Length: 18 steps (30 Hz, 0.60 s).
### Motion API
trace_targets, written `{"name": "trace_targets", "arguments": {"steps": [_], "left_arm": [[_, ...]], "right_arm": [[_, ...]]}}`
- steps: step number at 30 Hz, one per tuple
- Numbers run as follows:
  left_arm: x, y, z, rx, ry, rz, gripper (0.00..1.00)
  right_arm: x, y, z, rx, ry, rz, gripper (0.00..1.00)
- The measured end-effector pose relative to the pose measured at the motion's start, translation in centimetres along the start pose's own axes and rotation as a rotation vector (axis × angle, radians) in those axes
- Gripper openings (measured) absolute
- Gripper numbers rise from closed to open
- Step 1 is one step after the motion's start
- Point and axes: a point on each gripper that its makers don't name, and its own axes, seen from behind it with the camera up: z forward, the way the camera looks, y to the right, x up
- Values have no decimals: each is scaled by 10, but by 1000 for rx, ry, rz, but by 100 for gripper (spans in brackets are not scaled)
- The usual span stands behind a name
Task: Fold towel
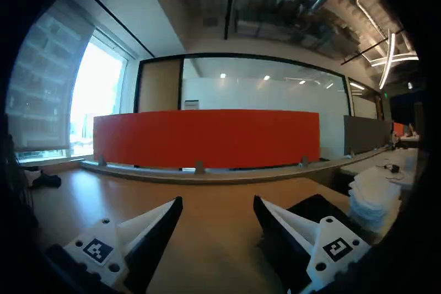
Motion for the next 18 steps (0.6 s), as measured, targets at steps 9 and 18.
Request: {"name": "trace_targets", "arguments": {"steps": [9, 18], "left_arm": [[0, 0, 0, 0, 0, 0, 77], [0, 0, 0, 0, 0, 0, 77]], "right_arm": [[-19, 7, 1, -9, -19, 33, 100], [-27, 6, 0, -7, -25, -3, 100]]}}
